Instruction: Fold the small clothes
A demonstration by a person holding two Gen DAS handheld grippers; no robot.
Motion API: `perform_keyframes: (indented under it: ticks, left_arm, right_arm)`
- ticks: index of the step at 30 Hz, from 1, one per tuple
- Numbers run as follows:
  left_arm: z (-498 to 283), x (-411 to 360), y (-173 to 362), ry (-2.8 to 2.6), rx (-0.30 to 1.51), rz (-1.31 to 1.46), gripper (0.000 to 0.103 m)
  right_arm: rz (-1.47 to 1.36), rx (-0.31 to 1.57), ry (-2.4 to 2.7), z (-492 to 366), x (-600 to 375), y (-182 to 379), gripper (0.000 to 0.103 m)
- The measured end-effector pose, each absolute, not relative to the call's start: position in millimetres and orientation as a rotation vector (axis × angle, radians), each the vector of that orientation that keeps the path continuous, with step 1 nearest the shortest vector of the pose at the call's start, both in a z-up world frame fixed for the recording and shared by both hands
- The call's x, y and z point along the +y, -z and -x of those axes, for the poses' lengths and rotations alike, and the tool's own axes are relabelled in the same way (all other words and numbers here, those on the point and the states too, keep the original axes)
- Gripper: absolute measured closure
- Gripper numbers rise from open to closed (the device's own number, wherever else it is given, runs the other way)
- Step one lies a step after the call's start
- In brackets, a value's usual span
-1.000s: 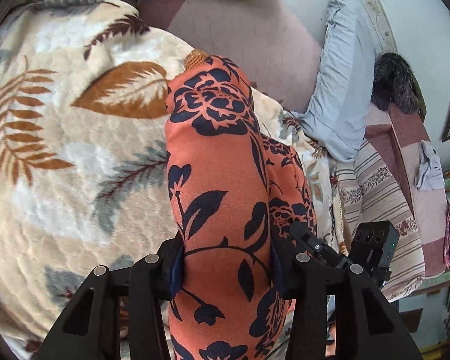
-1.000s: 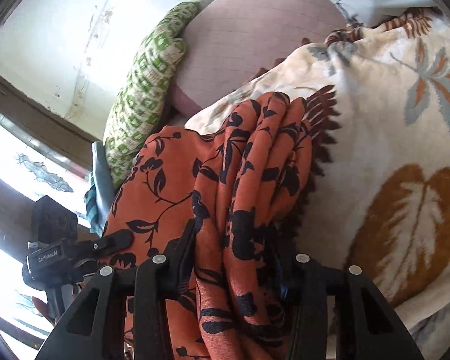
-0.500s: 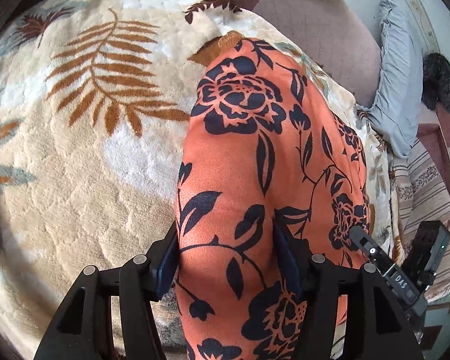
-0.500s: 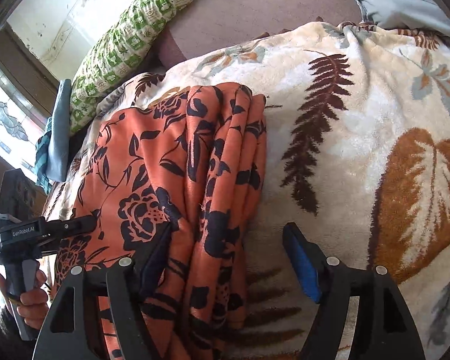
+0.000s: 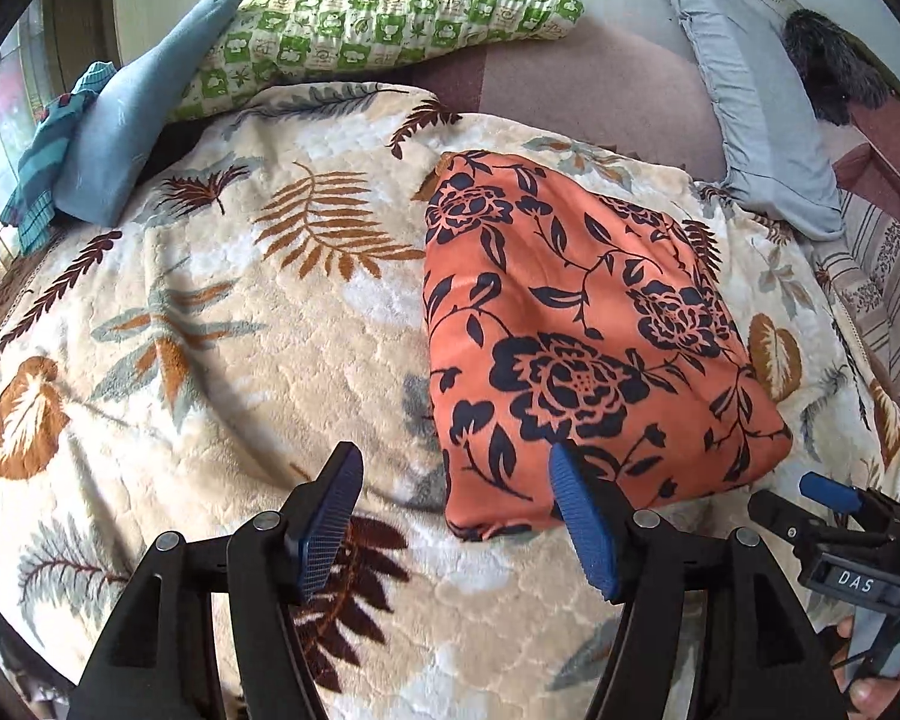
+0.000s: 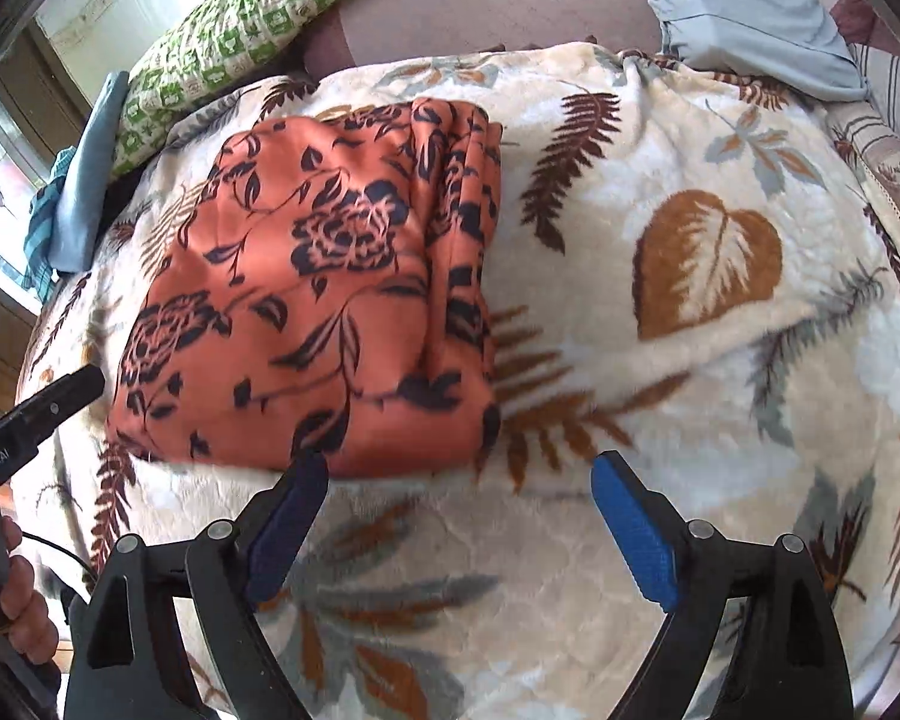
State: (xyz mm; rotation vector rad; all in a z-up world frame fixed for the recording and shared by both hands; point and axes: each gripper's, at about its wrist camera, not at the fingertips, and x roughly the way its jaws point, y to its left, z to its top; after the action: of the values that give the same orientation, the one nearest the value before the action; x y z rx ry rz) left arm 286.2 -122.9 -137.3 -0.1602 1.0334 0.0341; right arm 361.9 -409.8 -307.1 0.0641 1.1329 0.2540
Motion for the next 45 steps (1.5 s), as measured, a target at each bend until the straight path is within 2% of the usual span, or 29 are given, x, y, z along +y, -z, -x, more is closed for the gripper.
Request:
perform_keyframes:
  ticks: [4, 9, 15, 28, 45]
  left_arm:
    - [-259.6, -120.1, 136.1, 0.019, 1.073, 0.198, 0.038]
    - [-234.2, -120.4, 127.0, -0.045, 1.029, 0.118, 0.038]
    - [-217.7, -116.1, 122.6, -0.035, 1.068, 0.153, 0.038]
    - [-170.8, -154.4, 98.4, -0.046, 0.872, -0.072, 0.038]
    - [-169.8, -169.8, 104.5, -0.007, 0.954, -0.137, 0.038]
  right_arm:
    - [0.101, 1.028, -0.18, -324.4, -398.3, 286.1, 0.013]
    - [0.121, 0.907, -0.175, -296.7, -397.4, 253.3, 0.013]
    - [0.144, 0.829, -0.169, -282.1, -397.6, 233.2, 0.013]
    - [0.171, 0.801, -0.17, -253.2, -416.0, 230.7, 0.013]
    - [0.209, 0.803, -0.142, -245.0, -418.6, 232.2, 0.013]
